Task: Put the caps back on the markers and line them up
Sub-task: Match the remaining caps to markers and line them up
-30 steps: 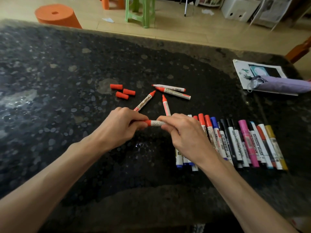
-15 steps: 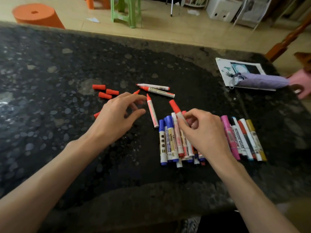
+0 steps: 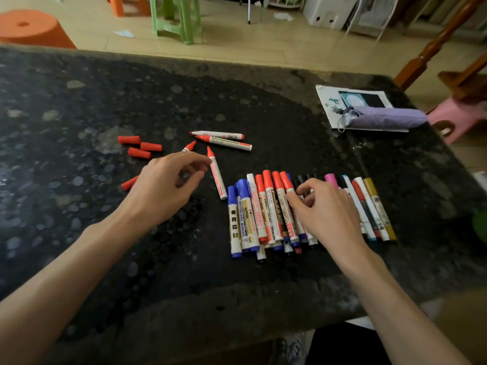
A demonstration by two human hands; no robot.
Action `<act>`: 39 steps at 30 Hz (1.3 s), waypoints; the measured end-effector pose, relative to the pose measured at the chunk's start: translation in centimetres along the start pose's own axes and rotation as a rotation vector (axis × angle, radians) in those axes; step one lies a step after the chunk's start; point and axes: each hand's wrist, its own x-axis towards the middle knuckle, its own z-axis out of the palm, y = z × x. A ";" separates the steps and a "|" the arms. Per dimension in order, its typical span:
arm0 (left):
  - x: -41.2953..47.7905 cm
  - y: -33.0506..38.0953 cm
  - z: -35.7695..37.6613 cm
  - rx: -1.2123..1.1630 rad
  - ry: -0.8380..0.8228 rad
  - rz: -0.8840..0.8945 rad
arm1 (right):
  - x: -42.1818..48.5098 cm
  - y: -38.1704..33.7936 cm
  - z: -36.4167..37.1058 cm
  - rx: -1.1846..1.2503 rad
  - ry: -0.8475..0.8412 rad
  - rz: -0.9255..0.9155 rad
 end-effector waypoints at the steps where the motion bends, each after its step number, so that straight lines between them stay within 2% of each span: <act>1: 0.0 0.0 -0.1 -0.003 0.009 0.004 | 0.1 0.0 -0.1 0.004 -0.001 0.003; 9: 0.5 -2.4 -2.5 0.082 0.135 -0.114 | 0.6 -2.3 0.1 -0.048 0.019 -0.002; 12: 0.4 -3.8 -4.1 0.106 0.195 -0.219 | 0.9 -3.9 -0.4 -0.155 0.110 -0.031; 15: 0.1 -5.0 -5.7 0.132 0.230 -0.315 | 1.3 -5.5 -0.5 -0.138 0.175 -0.098; 19: -0.7 -6.4 -7.4 0.234 0.185 -0.422 | 2.4 -8.2 1.5 0.024 0.062 -0.249; 22: -1.5 -7.1 -7.8 0.264 0.045 -0.462 | 2.7 -10.9 4.0 0.116 -0.054 -0.507; 24: -2.0 -7.6 -7.5 0.294 -0.030 -0.461 | 2.6 -13.1 5.7 0.070 -0.124 -0.655; 26: -2.3 -8.0 -7.1 0.333 -0.046 -0.407 | 2.2 -15.1 7.2 -0.020 -0.205 -0.714; 29: -2.4 -8.1 -6.5 0.353 -0.057 -0.337 | 1.6 -16.3 8.7 -0.101 -0.270 -0.724; 32: -2.5 -8.1 -5.7 0.388 -0.060 -0.293 | 1.1 -16.7 8.5 0.040 -0.144 -0.706; 35: -2.5 -7.9 -5.5 0.397 -0.007 -0.278 | 0.9 -16.9 7.8 0.111 -0.049 -0.597; 39: -2.2 -7.7 -5.8 0.224 -0.028 -0.366 | 0.4 -16.9 7.8 -0.012 -0.128 -0.415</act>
